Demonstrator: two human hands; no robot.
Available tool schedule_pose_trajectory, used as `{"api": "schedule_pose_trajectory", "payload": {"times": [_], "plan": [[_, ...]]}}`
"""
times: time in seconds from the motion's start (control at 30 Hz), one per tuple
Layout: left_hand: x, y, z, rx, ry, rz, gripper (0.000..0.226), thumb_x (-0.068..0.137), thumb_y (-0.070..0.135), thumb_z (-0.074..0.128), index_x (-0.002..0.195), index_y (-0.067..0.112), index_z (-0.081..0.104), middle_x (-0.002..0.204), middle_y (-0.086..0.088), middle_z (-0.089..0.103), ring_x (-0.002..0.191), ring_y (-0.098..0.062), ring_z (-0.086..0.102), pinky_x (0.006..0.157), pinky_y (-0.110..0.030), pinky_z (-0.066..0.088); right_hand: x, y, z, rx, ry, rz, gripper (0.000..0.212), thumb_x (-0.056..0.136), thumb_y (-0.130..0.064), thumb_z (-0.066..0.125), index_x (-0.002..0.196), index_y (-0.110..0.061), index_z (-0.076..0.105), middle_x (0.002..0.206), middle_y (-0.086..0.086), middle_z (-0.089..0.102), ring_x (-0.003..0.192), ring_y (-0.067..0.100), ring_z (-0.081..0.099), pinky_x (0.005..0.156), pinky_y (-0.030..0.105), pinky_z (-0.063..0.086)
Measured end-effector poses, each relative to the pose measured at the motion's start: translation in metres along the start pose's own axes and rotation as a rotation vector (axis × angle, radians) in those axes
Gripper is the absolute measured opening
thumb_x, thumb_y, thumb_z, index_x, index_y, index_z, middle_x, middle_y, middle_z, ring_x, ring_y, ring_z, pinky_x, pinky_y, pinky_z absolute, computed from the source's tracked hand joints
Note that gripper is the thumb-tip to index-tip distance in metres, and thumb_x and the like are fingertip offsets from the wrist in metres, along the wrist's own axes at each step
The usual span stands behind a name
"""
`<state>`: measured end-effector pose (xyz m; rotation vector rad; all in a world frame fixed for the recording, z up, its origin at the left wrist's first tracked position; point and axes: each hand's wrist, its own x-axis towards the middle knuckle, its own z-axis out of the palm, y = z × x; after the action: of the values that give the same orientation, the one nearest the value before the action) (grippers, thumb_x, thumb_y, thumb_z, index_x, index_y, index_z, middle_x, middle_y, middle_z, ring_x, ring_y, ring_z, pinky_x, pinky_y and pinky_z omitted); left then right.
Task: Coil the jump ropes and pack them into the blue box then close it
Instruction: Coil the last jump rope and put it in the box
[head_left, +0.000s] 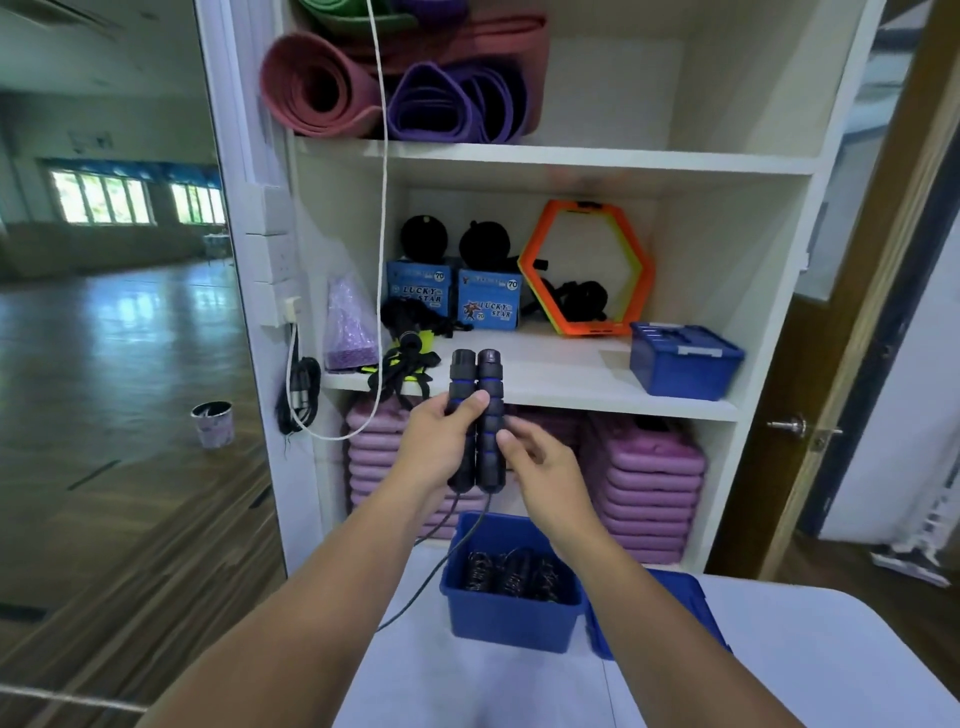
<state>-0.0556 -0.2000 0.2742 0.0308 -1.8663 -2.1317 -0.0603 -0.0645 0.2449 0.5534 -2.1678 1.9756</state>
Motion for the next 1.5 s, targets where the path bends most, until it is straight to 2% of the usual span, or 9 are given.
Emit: {"api": "schedule_pose_trajectory", "payload": {"times": [0.1,0.37,0.5,0.7,0.83,1.03,1.23,1.33,1.5], "plan": [[0.004,0.000,0.002,-0.005,0.045,-0.029,0.017,0.094,0.033,0.069,0.085,0.019,0.074,0.080,-0.006,0.074,0.077,-0.027,0.069,0.080,-0.047,0.058,-0.013,0.008,0.007,0.045,-0.115,0.018,0.015,0.100,-0.031,0.054,0.103,-0.039,0.066,0.092,-0.020,0.074,0.087,-0.009,0.065,0.081,0.015,0.047],[0.009,0.001,0.000,0.023,0.044,-0.074,0.022,0.098,0.034,0.062,0.091,0.016,0.072,0.083,-0.010,0.076,0.082,-0.029,0.072,0.081,-0.049,0.058,-0.011,0.015,0.034,0.425,-0.130,0.165,0.028,0.103,-0.031,0.048,0.130,-0.034,0.055,0.115,0.001,0.072,0.094,0.019,0.071,0.085,0.036,0.055],[0.019,0.005,-0.010,0.126,-0.025,-0.100,0.033,0.097,0.041,0.062,0.099,0.011,0.073,0.094,-0.008,0.078,0.093,-0.024,0.072,0.085,-0.038,0.055,-0.005,0.015,0.043,0.547,-0.145,0.254,0.026,0.103,-0.035,0.047,0.127,-0.044,0.055,0.089,-0.002,0.068,0.058,0.016,0.053,0.063,0.034,0.047],[0.044,0.008,-0.048,0.603,-0.125,0.017,0.052,0.089,0.067,0.058,0.106,0.018,0.063,0.096,0.005,0.067,0.091,-0.016,0.061,0.076,-0.029,0.047,0.016,0.013,0.029,0.416,-0.158,0.301,0.024,0.105,-0.034,0.042,0.127,-0.038,0.051,0.075,-0.001,0.045,0.046,0.009,0.028,0.044,0.021,0.027],[0.062,0.013,-0.078,1.042,0.071,0.281,0.105,0.071,0.086,0.058,0.150,0.023,0.029,0.143,-0.008,0.051,0.137,-0.032,0.043,0.110,-0.056,0.038,0.029,0.014,0.015,0.315,-0.184,0.356,0.027,0.105,-0.036,0.042,0.131,-0.037,0.051,0.080,0.000,0.051,0.046,0.009,0.028,0.043,0.019,0.028],[0.066,0.029,-0.077,1.808,-0.573,0.739,0.114,0.074,0.080,0.060,0.158,0.038,-0.004,0.168,0.003,-0.014,0.154,-0.024,-0.021,0.124,-0.047,-0.011,0.040,0.009,-0.003,0.179,-0.405,0.435,0.028,0.104,-0.036,0.046,0.130,-0.032,0.054,0.070,-0.004,0.053,0.049,0.009,0.027,0.046,0.020,0.024],[0.074,0.031,-0.052,1.841,-0.728,0.644,0.056,0.087,0.042,0.060,0.139,0.029,0.040,0.127,0.001,0.059,0.116,-0.028,0.058,0.097,-0.038,0.046,0.048,0.000,-0.016,0.097,-0.513,0.453,0.027,0.103,-0.036,0.047,0.127,-0.031,0.059,0.077,0.000,0.054,0.050,0.009,0.028,0.050,0.020,0.023],[0.076,0.031,-0.049,1.734,-0.700,0.567,0.037,0.082,0.032,0.062,0.115,0.028,0.046,0.107,0.005,0.058,0.091,-0.024,0.059,0.073,-0.034,0.045,0.053,-0.002,-0.025,0.085,-0.467,0.371,0.027,0.101,-0.034,0.052,0.126,-0.027,0.060,0.080,0.003,0.056,0.050,0.011,0.034,0.049,0.021,0.027],[0.082,0.029,-0.052,1.518,-0.663,0.418,0.033,0.083,0.025,0.064,0.111,0.023,0.046,0.099,0.001,0.057,0.087,-0.023,0.057,0.077,-0.038,0.049,0.060,-0.003,-0.046,0.032,-0.360,0.167,0.026,0.097,-0.028,0.061,0.122,-0.024,0.063,0.096,0.009,0.068,0.056,0.016,0.045,0.059,0.029,0.043]]}}
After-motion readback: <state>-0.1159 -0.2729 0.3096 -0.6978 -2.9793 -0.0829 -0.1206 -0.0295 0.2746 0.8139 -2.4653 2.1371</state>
